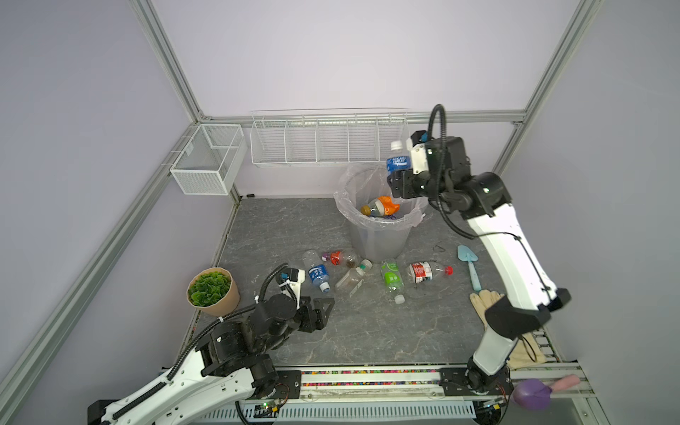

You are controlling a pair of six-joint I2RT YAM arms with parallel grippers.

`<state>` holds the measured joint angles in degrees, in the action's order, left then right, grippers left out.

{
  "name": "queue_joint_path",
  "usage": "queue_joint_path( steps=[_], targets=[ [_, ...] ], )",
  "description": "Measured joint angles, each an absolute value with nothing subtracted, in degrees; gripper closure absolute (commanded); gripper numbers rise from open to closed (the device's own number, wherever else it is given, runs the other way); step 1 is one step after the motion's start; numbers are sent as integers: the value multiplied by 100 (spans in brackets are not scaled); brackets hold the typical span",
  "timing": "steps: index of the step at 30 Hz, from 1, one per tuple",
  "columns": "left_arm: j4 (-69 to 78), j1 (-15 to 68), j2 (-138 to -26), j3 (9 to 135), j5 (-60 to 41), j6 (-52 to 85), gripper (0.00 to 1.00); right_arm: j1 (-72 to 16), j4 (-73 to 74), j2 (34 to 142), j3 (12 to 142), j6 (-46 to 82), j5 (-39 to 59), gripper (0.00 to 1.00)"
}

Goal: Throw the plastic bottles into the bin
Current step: 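Open the right gripper to drop the blue-labeled bottle into the bin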

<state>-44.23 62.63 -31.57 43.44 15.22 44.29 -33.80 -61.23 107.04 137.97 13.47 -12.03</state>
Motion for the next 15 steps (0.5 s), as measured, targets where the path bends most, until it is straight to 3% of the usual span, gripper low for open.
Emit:
queue_joint_path(
  steps=[5, 15],
  targets=[
    [-4442, 6469, -3166, 4388, 1747, 4458, 16, -3798, -6469, 10667, 13310, 1374, -1243, 12],
    [-4429, 6495, -3358, 4388, 1828, 4456, 16, -4038, -6274, 8886, 12932, 1382, -1369, 12]
  ],
)
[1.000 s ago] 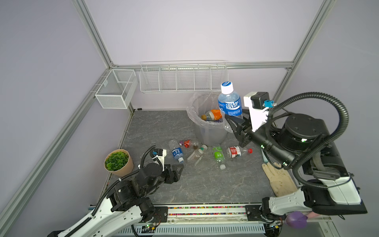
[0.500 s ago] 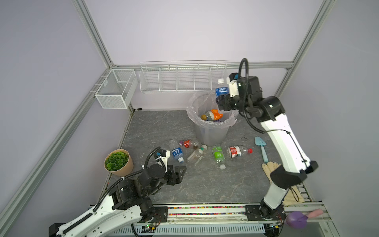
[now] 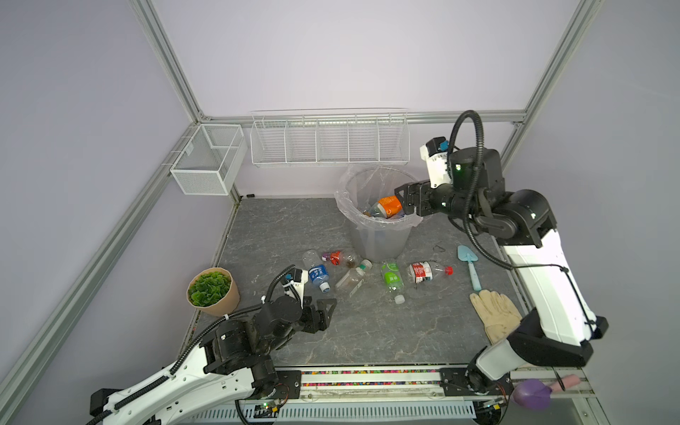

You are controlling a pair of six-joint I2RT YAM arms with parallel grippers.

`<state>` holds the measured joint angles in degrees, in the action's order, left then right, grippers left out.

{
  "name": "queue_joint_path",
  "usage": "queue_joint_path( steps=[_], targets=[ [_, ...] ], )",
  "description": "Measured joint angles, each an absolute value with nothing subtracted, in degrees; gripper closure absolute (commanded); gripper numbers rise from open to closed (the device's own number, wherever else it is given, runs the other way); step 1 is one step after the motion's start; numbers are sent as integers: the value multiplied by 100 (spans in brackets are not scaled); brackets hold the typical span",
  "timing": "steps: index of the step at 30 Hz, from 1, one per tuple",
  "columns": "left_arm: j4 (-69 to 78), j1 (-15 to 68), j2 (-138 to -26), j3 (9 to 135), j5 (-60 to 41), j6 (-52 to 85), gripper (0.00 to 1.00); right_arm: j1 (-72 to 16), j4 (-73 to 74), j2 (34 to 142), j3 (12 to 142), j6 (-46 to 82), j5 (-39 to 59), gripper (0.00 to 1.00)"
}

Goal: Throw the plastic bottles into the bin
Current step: 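Open the right gripper to drop the blue-labeled bottle into the bin, then withdraw the right gripper and lower it onto the green lime-labeled bottle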

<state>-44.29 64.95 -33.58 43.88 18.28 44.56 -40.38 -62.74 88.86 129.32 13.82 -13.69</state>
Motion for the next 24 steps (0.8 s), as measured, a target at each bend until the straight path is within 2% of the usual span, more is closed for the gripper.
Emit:
queue_joint_path(
  steps=[8, 17, 24],
  targets=[
    [-4390, 6501, -3426, 4388, 1844, 4458, 16, -4180, -5920, 8187, 11144, 1490, -1372, 12],
    [-4246, 6501, -3673, 4386, 1850, 4451, 15, -4215, -5404, 6882, 9275, 1747, -1369, 12],
    [-4176, 6501, -3948, 4386, 1865, 4434, 15, -4215, -5100, 6466, 7988, 2032, -1374, 12]
  ],
)
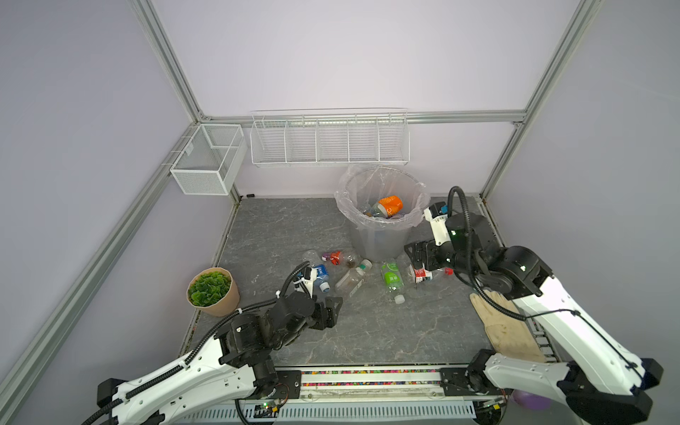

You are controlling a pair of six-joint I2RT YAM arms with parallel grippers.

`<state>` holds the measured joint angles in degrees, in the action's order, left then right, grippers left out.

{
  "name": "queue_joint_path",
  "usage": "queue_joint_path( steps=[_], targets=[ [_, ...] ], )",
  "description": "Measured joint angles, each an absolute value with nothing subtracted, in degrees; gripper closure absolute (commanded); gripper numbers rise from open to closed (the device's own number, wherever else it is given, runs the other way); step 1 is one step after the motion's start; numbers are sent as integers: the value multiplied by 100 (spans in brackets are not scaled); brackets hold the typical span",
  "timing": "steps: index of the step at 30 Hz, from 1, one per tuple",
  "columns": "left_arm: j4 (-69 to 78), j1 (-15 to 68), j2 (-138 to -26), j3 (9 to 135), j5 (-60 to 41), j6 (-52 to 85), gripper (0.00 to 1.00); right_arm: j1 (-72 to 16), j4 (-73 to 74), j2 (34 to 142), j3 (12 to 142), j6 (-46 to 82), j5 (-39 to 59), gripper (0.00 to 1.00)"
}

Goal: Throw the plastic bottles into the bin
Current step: 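Withdraw the right gripper and lower it onto the green lime-labeled bottle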

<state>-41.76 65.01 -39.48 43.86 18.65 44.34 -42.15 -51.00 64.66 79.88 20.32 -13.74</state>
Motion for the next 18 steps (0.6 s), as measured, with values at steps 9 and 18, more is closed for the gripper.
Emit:
queue_joint_path(
  steps=[9, 18],
  targets=[
    [-4058, 6501, -3861, 4335, 1863, 4438, 15, -4215, -4803, 6342, 6799, 2432, -1367, 12],
    [-4058, 6501, -3704, 4171, 1863, 4456, 15, -4215, -4348, 6484, 5942, 2751, -1232, 12]
  ],
)
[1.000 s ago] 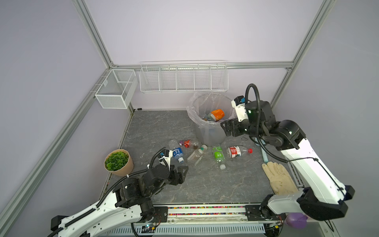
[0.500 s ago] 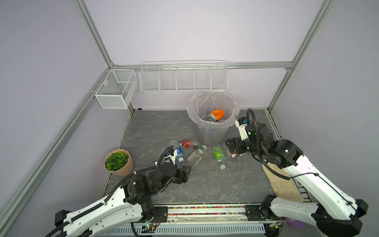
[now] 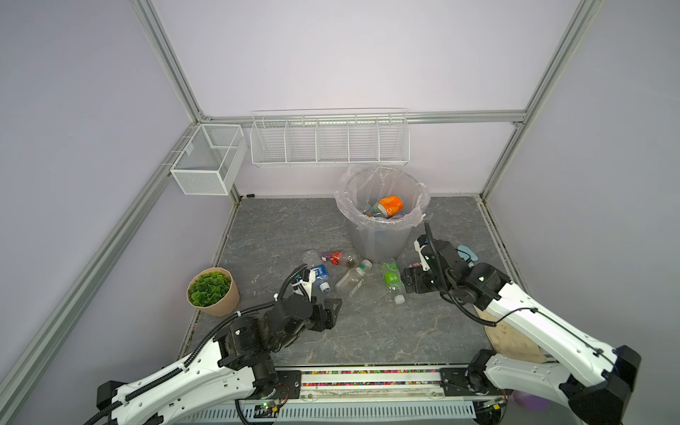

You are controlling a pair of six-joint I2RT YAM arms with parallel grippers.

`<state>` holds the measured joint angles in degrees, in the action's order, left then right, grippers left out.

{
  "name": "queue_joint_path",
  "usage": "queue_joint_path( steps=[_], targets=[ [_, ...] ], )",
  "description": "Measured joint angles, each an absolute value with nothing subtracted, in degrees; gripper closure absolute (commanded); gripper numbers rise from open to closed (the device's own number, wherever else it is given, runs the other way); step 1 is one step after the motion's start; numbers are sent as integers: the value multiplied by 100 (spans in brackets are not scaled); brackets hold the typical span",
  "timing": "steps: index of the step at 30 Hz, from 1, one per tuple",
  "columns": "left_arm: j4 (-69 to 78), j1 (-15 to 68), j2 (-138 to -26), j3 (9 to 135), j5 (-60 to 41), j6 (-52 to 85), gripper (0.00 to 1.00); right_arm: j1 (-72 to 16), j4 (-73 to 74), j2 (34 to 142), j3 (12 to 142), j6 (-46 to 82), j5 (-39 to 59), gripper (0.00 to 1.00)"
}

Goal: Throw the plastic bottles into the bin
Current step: 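Withdraw the right gripper and lower it onto the green lime-labeled bottle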

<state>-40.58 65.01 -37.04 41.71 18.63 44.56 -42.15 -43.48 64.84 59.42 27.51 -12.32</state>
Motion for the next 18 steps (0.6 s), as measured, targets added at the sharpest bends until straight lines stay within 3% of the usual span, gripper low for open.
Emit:
queue_joint_path(
  steps=[18],
  targets=[
    [-4254, 6501, -3197, 4005, 1914, 4604, 15, -4198, -3352, 8403, 5828, 2969, -891, 9]
  ],
)
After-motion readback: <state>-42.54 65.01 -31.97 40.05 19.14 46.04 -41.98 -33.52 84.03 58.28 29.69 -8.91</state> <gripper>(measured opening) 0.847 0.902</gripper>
